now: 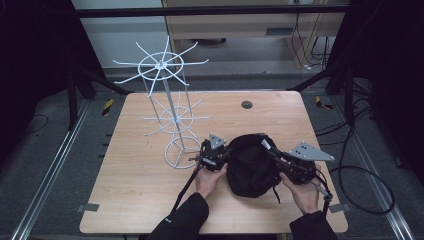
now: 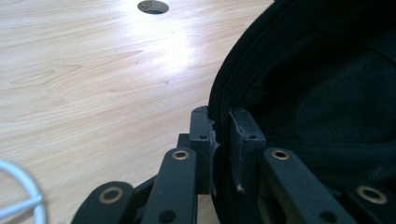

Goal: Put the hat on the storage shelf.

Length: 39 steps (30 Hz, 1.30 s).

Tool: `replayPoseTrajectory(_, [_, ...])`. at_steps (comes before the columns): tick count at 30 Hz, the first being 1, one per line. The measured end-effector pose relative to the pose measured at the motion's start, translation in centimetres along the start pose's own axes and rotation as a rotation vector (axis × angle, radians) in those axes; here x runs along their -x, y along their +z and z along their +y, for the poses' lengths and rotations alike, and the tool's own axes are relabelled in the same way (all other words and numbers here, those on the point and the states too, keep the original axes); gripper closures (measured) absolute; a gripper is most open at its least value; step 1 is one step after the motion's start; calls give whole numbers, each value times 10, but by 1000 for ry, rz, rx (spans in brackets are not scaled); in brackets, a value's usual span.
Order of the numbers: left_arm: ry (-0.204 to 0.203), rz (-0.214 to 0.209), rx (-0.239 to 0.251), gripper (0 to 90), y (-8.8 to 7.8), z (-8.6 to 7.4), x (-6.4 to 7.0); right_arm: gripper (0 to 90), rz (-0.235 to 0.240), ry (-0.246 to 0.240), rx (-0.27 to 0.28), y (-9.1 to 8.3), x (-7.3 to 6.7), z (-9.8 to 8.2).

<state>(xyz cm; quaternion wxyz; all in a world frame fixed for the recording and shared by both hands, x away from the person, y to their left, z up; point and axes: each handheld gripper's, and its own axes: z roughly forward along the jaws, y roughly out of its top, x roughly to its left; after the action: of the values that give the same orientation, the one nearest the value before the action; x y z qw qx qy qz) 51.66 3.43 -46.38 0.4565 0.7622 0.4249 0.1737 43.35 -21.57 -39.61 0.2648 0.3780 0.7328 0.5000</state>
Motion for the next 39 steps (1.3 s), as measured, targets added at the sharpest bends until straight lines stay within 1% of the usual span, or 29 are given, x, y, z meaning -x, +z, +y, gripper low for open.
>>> replayPoseTrajectory(1, [-5,-12,-5,789,3,0,-1,815,1,-2,-3,0,-1,-1])
replayPoseTrajectory(2, [-1,-12,-6,782,4,-1,-2,816,-9,-14,-5,1,-2,-2])
replayPoseTrajectory(3, [3,-19,-6,770,5,-1,-3,817,-20,-16,-10,2,-2,-2])
replayPoseTrajectory(5, [9,-25,-19,724,4,-2,-3,818,-43,-3,-11,2,-2,-3])
replayPoseTrajectory(6, [5,-35,-16,693,3,-3,-3,819,-50,1,-10,2,-1,-3])
replayPoseTrajectory(7, [0,-39,-15,635,2,-4,-3,820,-62,3,-4,1,-1,-3])
replayPoseTrajectory(8, [3,-43,-18,597,-1,-5,-3,821,-71,6,2,1,-1,-3])
replayPoseTrajectory(10, [25,-53,-21,557,-8,-7,-2,821,-94,11,7,0,0,-3])
replayPoseTrajectory(12, [34,-65,-14,511,-18,-11,-3,823,-121,15,16,-1,0,-3])
replayPoseTrajectory(13, [36,-70,-10,497,-21,-13,-3,823,-127,17,19,-1,1,-3])
replayPoseTrajectory(14, [38,-76,-17,484,-25,-16,-4,823,-134,17,25,-2,1,-3])
replayPoseTrajectory(15, [41,-91,-24,472,-30,-21,-4,823,-141,20,30,-2,1,-3])
replayPoseTrajectory(16, [34,-97,-23,462,-32,-24,-4,823,-153,16,37,-3,1,-2])
replayPoseTrajectory(18, [40,-117,-40,454,-37,-31,-2,823,-163,18,47,-3,1,-1])
replayPoseTrajectory(19, [26,-126,-40,448,-38,-35,0,823,-167,20,50,-2,0,-1])
replayPoseTrajectory(21, [23,-140,-57,447,-38,-40,4,823,-167,20,53,-1,0,-1])
replayPoseTrajectory(22, [30,-140,-65,448,-38,-42,5,823,-170,16,56,-1,-1,-1])
replayPoseTrajectory(23, [29,-151,-61,449,-36,-45,8,823,-167,14,57,0,-1,0])
replayPoseTrajectory(25, [38,-154,-77,460,-33,-47,10,823,-165,15,62,0,-3,1])
replayPoseTrajectory(26, [34,-163,-85,474,-31,-49,12,823,-163,8,68,1,-3,1])
replayPoseTrajectory(27, [19,-173,-94,504,-29,-51,13,823,-160,6,67,1,-4,1])
replayPoseTrajectory(29, [15,-183,-104,576,-26,-52,14,823,-152,1,69,2,-5,2])
replayPoseTrajectory(31, [-11,-178,-108,648,-22,-52,14,823,-141,-6,70,3,-7,2])
replayPoseTrajectory(33, [-47,-180,-102,711,-19,-51,9,823,-126,-4,76,3,-8,3])
replayPoseTrajectory(34, [-62,-171,-90,740,-18,-49,7,823,-119,-10,85,2,-9,4])
replayPoseTrajectory(37, [-98,-130,-45,792,-14,-40,-2,822,-72,-13,113,-1,-9,7])
replayPoseTrajectory(38, [-101,-120,-38,803,-12,-37,-4,822,-44,-14,118,-3,-9,8])
replayPoseTrajectory(39, [-103,-104,-31,808,-9,-33,-5,822,-31,-17,122,-3,-10,8])
